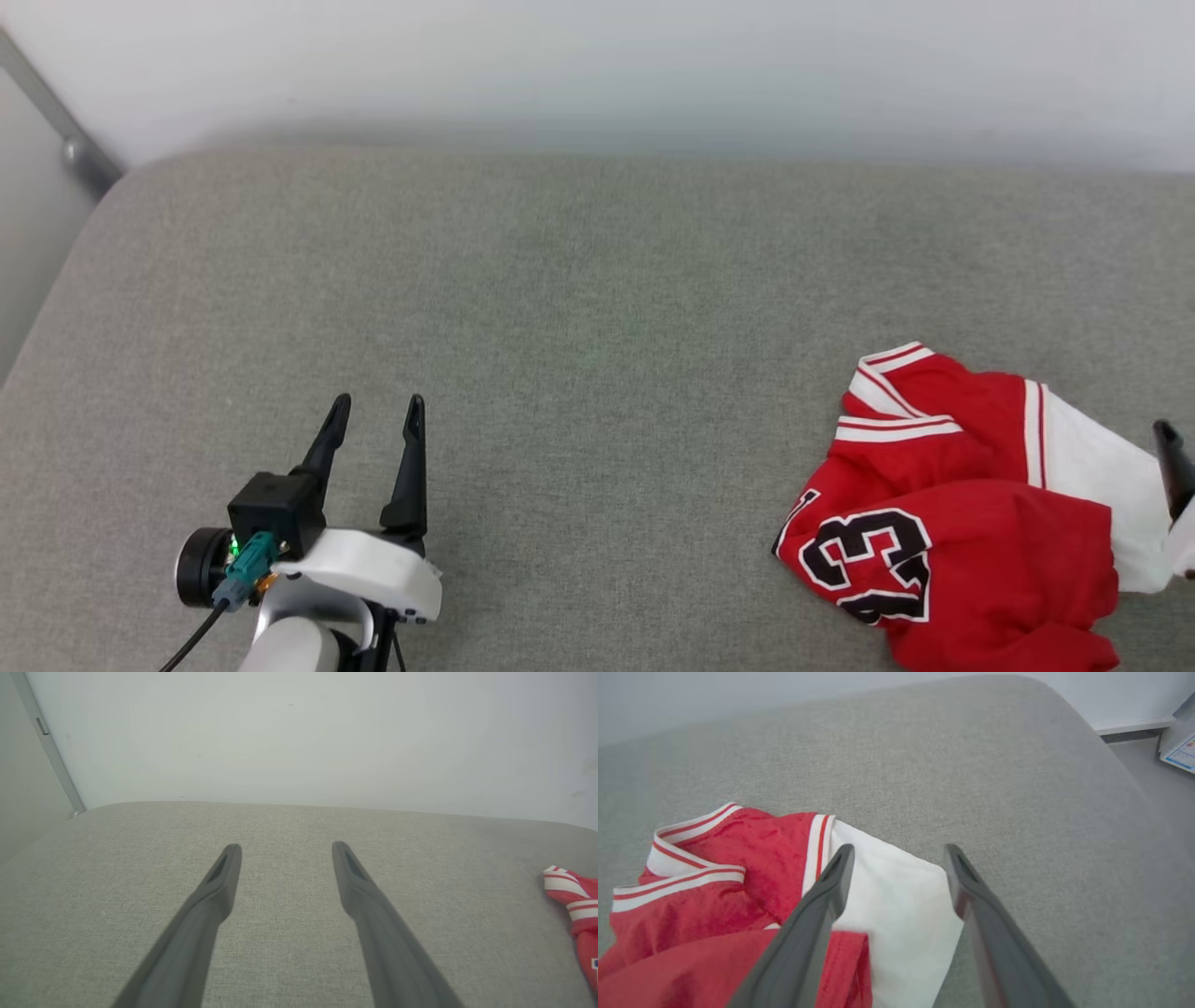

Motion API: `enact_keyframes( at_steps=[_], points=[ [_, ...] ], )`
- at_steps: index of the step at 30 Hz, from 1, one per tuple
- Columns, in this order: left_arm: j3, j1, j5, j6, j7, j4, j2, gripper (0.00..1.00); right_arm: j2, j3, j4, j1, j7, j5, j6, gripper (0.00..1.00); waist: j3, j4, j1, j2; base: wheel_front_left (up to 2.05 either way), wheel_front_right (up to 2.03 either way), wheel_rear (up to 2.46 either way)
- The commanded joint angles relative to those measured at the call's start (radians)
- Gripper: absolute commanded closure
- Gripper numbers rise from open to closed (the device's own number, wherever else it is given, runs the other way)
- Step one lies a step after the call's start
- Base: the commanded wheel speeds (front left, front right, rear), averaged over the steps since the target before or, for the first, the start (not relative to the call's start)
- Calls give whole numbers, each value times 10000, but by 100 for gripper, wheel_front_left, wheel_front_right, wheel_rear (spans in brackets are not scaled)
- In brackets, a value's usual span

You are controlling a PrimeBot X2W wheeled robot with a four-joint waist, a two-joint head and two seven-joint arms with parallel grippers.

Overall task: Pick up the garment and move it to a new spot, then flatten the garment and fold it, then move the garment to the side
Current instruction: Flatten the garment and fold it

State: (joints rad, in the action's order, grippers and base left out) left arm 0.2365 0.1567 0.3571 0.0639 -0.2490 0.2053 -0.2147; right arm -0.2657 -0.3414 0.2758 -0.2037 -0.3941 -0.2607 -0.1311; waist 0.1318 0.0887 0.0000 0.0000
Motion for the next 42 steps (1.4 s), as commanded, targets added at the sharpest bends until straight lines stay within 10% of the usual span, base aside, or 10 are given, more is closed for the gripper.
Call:
enact_keyframes(
  at_steps=[1, 15, 27, 42],
  points=[
    [-28, -131, 39, 41, 12, -13, -61, 0, 72, 75, -91, 73, 172, 89, 7, 0, -201, -88, 0, 0, 0, 0, 0],
    [103, -939, 53, 312, 535, -487, -350, 0, 1044, 2401, -2941, 1950, 3179, 383, 7, 0, -1265, -306, 0, 0, 0, 0, 0],
    [202, -1202, 171, 402, 837, -621, -430, 0, 1665, 3027, -4256, 3409, 3452, 812, 7, 0, -1523, -631, 0, 0, 0, 0, 0],
    [2514, 1381, -149, -1260, 2586, 451, 551, 0, 1749, 3205, -4746, 2944, 3237, 730, 7, 0, -749, -1706, 0, 0, 0, 0, 0]
  ],
)
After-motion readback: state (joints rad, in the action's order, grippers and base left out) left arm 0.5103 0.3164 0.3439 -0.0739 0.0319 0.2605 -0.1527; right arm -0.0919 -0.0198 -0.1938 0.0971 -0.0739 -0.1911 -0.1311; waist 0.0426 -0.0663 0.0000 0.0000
